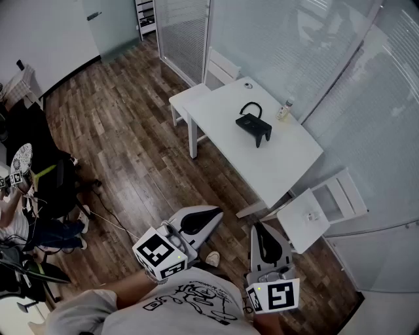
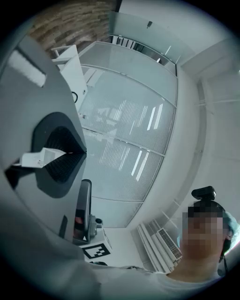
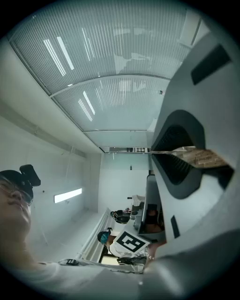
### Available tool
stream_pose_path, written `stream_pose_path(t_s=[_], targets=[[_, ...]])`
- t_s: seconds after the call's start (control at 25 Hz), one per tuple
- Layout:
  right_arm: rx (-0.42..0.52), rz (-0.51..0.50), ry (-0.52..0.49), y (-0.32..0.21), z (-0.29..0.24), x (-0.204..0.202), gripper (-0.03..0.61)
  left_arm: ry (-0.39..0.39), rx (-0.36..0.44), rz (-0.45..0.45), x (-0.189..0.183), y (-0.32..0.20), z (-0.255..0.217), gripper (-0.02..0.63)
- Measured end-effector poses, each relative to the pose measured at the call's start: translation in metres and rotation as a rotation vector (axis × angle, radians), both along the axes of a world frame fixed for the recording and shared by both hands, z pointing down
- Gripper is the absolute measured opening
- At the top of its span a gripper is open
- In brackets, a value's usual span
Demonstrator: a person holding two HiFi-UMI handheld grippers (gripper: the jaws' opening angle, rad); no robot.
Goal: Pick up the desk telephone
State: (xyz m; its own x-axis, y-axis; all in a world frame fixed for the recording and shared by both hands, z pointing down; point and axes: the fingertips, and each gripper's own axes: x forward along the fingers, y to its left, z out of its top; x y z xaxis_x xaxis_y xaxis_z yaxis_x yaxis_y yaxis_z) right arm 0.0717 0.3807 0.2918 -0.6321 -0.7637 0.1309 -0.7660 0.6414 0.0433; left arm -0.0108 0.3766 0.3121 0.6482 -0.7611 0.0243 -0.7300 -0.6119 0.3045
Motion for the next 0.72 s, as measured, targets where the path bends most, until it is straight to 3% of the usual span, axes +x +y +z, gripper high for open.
stream_pose_path(t_s=[0.32,0.72], targets=[[-0.034,0.037,-0.028,-0.011,0.013,-0.036,0.018,-0.002,-0.04,0.009,-0.043,-0.01,0.017,0.003],[-0.039,0.055,-0.019,-0.066,0.021,-0.041,0.018,-0.002,-0.059,0.018,-0.051,-0.062,0.024,0.003]])
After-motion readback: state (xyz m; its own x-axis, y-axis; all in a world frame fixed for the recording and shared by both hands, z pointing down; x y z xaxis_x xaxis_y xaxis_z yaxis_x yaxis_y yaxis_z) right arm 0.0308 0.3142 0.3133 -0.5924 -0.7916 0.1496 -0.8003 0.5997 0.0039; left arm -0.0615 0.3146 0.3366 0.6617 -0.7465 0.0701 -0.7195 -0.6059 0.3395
